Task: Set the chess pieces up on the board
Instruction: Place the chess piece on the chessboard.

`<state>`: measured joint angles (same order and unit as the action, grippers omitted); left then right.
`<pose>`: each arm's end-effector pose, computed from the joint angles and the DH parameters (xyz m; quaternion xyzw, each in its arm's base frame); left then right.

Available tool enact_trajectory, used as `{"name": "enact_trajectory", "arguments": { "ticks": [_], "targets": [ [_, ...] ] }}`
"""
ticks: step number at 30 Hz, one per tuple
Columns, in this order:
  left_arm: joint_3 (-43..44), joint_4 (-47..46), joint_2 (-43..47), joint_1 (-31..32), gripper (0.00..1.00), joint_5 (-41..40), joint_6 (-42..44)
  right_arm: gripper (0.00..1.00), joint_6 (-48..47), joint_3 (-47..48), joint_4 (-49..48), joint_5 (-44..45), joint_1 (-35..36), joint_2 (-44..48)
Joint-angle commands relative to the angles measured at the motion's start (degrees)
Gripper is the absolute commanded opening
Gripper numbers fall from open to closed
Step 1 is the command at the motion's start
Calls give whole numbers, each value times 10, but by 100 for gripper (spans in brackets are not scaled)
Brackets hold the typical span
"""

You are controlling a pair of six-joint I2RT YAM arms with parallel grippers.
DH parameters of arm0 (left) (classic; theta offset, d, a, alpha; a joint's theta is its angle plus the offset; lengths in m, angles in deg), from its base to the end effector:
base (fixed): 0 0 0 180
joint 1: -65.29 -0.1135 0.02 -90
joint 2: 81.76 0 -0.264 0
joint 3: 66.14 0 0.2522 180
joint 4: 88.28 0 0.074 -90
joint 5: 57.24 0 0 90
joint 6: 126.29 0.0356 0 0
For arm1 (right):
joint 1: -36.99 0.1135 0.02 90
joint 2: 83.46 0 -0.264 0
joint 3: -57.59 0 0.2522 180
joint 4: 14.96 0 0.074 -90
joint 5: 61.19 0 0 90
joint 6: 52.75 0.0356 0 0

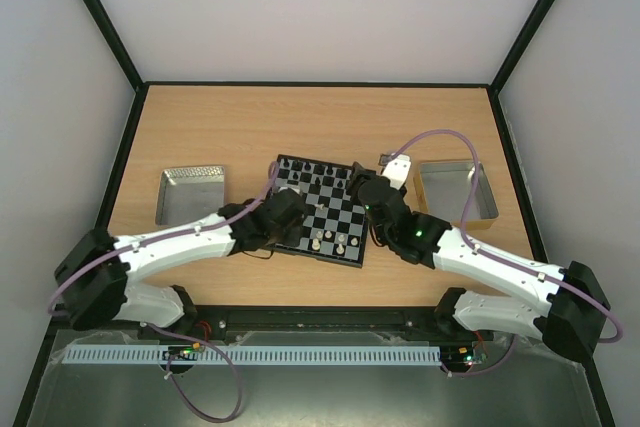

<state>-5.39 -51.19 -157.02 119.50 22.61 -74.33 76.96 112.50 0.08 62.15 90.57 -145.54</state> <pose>0.1599 -0.2111 0.2202 0.1035 0.9354 -0.1782 0.2873 0.1598 0.1836 0.2761 0.0628 0.8087 0.2250 0.5399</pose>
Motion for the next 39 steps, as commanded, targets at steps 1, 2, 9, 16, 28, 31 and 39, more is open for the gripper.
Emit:
{"name": "enact_trajectory", "arguments": {
  "ticks": [1,2,9,16,28,31,39],
  "targets": [
    [13,6,-44,23,9,-72,-22,70,38,-13,17,53,-2,9],
    [10,-4,-49,25,9,-66,-21,70,38,-14,16,52,-3,8],
    [7,-31,-87,45,10,-48,-25,71,40,-17,15,47,-2,0],
    [6,-54,-112,48,11,-31,-26,71,41,-16,14,39,-4,-4],
    [2,-54,-116,48,13,-22,-28,72,47,-15,16,30,-4,-10],
    [1,-40,-106,48,14,-25,-29,72,48,-15,16,29,-4,-11],
    [-1,-25,-96,49,14,-19,-21,72,51,-14,14,24,-4,-17]
  ]
}}
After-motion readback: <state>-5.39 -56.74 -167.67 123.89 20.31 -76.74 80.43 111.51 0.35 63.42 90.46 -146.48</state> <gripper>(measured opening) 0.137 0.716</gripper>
